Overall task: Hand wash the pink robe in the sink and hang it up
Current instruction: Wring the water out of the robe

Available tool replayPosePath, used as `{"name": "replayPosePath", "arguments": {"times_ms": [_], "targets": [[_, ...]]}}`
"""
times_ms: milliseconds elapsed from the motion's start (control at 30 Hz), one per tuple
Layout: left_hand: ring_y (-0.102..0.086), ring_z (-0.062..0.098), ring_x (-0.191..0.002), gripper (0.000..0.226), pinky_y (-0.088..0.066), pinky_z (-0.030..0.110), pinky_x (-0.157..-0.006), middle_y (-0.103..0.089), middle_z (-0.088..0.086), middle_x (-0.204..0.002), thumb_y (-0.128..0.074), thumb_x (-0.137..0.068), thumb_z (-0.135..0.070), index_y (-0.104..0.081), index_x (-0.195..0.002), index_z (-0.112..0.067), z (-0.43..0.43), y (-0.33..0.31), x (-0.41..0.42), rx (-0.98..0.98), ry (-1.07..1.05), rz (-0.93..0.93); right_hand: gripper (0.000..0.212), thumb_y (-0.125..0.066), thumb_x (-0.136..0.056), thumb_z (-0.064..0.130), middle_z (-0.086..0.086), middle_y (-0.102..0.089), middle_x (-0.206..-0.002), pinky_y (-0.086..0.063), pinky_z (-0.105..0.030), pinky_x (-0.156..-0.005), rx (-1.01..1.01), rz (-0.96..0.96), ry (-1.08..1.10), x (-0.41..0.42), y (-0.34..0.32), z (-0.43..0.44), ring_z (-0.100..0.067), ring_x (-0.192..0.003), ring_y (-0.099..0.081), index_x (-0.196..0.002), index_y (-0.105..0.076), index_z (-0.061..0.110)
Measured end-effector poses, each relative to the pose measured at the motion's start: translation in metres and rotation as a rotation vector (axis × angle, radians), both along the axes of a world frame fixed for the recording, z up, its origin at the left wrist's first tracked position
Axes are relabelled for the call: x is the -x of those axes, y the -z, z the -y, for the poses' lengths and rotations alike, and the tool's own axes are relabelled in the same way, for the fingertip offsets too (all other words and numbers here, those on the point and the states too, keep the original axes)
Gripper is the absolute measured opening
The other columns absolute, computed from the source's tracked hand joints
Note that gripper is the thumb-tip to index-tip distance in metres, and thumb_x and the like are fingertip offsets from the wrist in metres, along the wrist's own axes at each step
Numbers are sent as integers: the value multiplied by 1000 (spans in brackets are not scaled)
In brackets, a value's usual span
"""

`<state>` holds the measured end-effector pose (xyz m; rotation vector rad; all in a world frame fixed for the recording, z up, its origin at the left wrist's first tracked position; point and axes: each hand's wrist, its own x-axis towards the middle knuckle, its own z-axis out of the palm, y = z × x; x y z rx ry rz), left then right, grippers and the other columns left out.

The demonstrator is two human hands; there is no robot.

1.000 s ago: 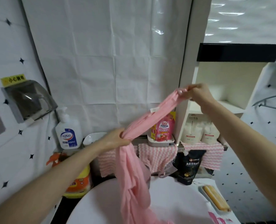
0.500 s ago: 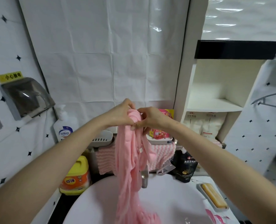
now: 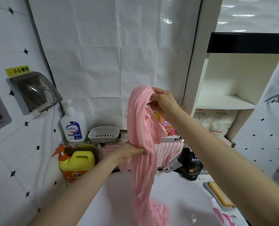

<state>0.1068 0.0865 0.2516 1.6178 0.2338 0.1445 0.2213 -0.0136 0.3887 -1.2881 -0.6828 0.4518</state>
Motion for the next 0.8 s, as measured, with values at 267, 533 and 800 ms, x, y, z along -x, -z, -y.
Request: {"name": "replayPosePath", "arguments": {"times_ms": [267, 533, 800], "targets": [[-65, 25, -97, 42, -44, 41, -102, -73, 7, -93, -85, -46, -20, -75, -85, -11, 16, -15, -3, 254, -88, -15, 29, -41, -87, -16, -3, -66, -62, -52, -19, -54, -111, -144, 60, -24, 24, 15, -10, -53, -62, -97, -63, 1], [-68, 20, -69, 16, -56, 33, -75, -71, 10, -76, -77, -62, 0, -77, -74, -10, 5, -21, 2, 425, -17, -25, 33, -38, -84, -17, -5, -63, -66, -53, -21, -52, -102, -164, 94, -40, 29, 32, -13, -56, -61, -92, -63, 2], [-52, 12, -96, 67, -41, 8, -67, -52, -2, -111, -76, -74, -7, -36, -127, -12, -25, -74, 16, -710, -114, -42, 43, -35, -87, -22, -17, -61, -104, -60, -31, -65, 379, -261, -133, -58, 80, 83, -27, -80, -66, -123, -47, -3]]}}
